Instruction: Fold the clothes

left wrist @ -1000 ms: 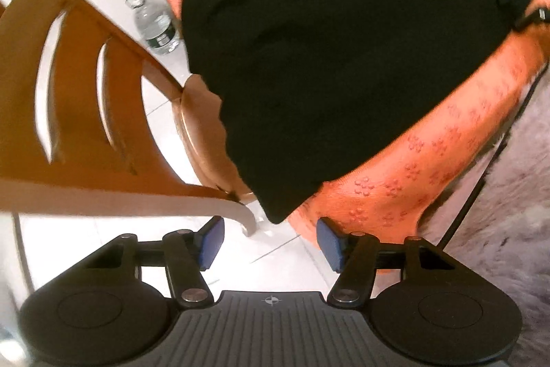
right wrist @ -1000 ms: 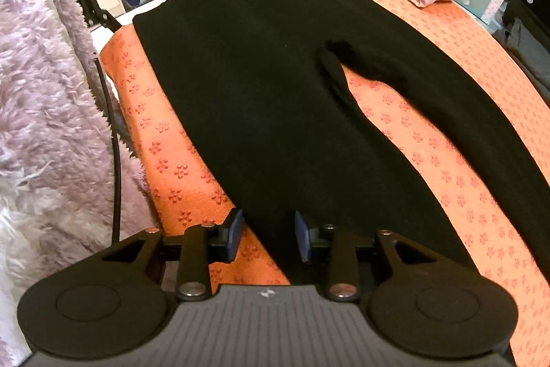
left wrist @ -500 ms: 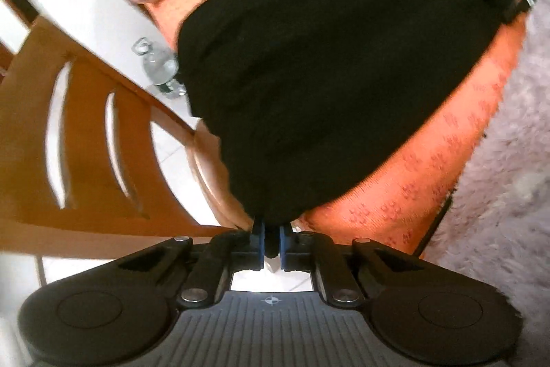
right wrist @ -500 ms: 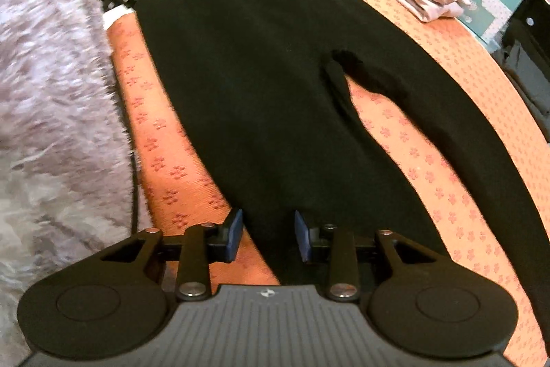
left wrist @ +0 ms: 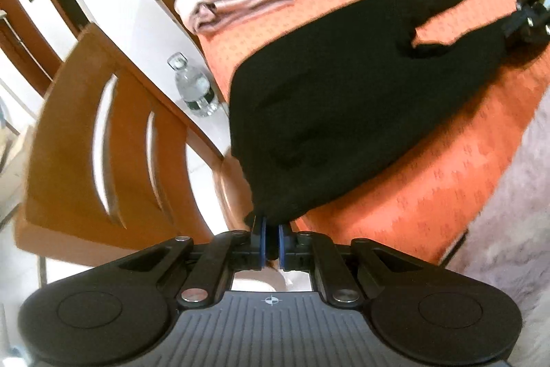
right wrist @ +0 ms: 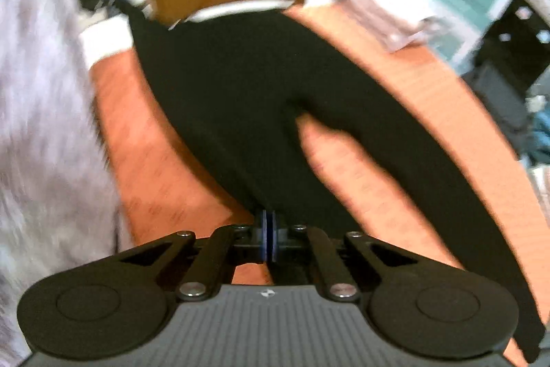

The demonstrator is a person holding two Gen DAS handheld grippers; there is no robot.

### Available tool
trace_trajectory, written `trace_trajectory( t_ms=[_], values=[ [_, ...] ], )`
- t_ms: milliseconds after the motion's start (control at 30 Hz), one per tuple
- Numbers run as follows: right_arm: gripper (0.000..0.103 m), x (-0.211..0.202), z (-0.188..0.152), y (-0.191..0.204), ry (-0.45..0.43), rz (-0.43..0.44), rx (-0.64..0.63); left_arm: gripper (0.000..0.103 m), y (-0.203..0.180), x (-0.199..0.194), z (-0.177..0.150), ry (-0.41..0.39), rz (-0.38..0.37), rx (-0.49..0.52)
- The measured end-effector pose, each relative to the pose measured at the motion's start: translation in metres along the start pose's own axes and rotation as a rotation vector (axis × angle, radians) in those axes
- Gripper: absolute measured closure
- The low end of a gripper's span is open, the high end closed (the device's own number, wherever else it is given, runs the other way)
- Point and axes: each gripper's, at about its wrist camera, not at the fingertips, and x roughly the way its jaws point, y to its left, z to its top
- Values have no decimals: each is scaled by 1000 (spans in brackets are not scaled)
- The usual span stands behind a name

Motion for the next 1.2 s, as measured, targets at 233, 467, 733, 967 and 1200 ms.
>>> trace_trajectory(
  t_ms=[233,467,733,967,1200],
  values=[
    [100,-3,45,-46,-71,-170,-46,94,20,-1,37,-71,30,-57],
    [100,39,85,-91,-85,-250,-98,94,47,26,73,-71,57,-102],
    [100,104,115,-129,-8,-214,-126,94,86,89,104,39,14,-223],
    [100,140,123,-143,61,-164,-142,94,104,134,108,131,-27,-301],
    [100,156,122,-151,114,-112,-119,94,112,155,111,163,-40,-353]
  ],
)
